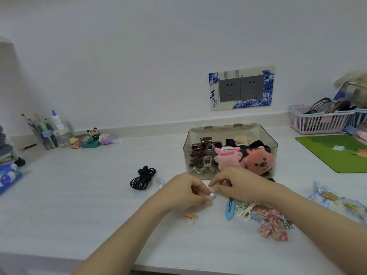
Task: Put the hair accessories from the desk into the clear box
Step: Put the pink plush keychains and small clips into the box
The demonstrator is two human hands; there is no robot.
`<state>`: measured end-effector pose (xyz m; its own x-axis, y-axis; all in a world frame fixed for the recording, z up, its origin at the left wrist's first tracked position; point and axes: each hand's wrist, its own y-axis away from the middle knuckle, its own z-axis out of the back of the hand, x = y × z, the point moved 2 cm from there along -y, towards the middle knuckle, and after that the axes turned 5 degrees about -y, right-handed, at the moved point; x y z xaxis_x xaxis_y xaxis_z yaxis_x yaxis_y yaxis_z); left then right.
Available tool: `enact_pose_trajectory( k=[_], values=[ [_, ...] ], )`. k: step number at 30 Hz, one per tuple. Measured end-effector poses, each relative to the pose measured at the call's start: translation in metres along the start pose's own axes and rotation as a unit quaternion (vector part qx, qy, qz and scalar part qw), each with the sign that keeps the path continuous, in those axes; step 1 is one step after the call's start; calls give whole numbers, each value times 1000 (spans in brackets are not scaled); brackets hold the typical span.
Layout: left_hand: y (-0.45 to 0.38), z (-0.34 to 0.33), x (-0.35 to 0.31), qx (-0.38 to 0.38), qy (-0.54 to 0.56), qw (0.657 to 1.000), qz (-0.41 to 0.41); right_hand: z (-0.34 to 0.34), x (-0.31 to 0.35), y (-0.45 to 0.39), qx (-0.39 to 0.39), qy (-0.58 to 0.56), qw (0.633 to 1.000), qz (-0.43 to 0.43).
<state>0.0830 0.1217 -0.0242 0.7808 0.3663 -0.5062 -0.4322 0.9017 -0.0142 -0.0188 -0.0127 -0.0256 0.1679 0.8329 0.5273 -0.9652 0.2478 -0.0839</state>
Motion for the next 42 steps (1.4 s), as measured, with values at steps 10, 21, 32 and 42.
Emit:
enact_pose_trajectory(
  k=[10, 21, 32, 42],
  values=[
    [-4, 16, -5, -54, 18, 998, -11, 14, -2, 10, -53, -140, 989, -2],
    [-84, 80, -28, -190, 10, 981, -36, 86, -1, -50, -200, -77, 974, -67],
    [-175, 69, -9, -72, -107, 991, -17, 97, -46, -122, -38, -33, 988, -144],
    [-181, 74, 0, -32, -116, 993, -16, 89, -52, -134, 0, -33, 991, -129]
  ],
)
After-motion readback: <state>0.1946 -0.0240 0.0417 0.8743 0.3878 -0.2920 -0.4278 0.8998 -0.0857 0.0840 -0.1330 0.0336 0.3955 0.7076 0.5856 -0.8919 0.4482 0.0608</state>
